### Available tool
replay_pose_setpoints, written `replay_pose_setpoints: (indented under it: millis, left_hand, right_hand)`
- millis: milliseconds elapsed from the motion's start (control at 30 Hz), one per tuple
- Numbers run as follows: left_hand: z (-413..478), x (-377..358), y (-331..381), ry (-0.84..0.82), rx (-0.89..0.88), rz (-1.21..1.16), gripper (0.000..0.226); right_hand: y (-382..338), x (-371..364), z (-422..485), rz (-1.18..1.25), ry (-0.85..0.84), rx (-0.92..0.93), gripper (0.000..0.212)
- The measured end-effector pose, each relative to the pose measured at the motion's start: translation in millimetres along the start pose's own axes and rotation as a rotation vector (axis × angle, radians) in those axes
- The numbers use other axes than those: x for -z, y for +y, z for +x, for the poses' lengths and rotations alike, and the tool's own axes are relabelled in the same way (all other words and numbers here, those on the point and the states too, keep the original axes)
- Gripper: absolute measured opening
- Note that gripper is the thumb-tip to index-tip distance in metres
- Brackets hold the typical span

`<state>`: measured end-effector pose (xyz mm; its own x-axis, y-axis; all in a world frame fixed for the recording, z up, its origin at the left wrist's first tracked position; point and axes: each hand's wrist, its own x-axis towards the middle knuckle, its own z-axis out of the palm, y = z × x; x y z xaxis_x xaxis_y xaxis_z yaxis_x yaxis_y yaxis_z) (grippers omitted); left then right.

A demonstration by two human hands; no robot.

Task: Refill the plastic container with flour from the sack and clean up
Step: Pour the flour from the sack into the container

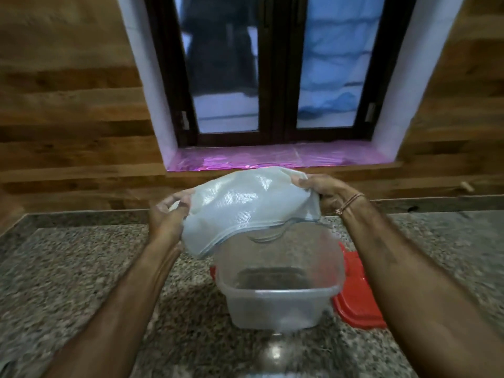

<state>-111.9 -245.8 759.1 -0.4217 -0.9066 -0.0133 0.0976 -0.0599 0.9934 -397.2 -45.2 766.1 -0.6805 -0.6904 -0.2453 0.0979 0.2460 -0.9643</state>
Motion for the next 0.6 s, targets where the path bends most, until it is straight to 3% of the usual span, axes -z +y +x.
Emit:
replay_pose_setpoints:
  millis: [133,400,467,533,600]
  left_hand:
    - [-27.9,-25.9,-45.1,0.083,-0.127,0.061,0.018]
    - [-52.8,-31.2,-83.3,0.005,-0.231,0.281,0.015]
    - [-60.0,-31.4,-82.8,-0.027,-0.221,0.357,0.039]
    - [-67.4,-33.5,-81.4,0.042,-0.176,0.486,0.066]
    - [-77.1,-38.4,-77.6,0.158,-0.198,0.686,0.072]
  right_hand:
    - [35.4,20.7,2.1,0.082,-0.051,0.097,0.014]
    - [76.6,33.5,22.6,0.199,-0.179,0.205,0.051]
    - [80.9,36.1,28.0,0.2,-0.198,0.208,0.06]
    - [84.9,37.7,32.7,0.202,-0.219,0.207,0.067]
    - [87.9,38.0,35.4,0.249,-0.254,0.192,0.065]
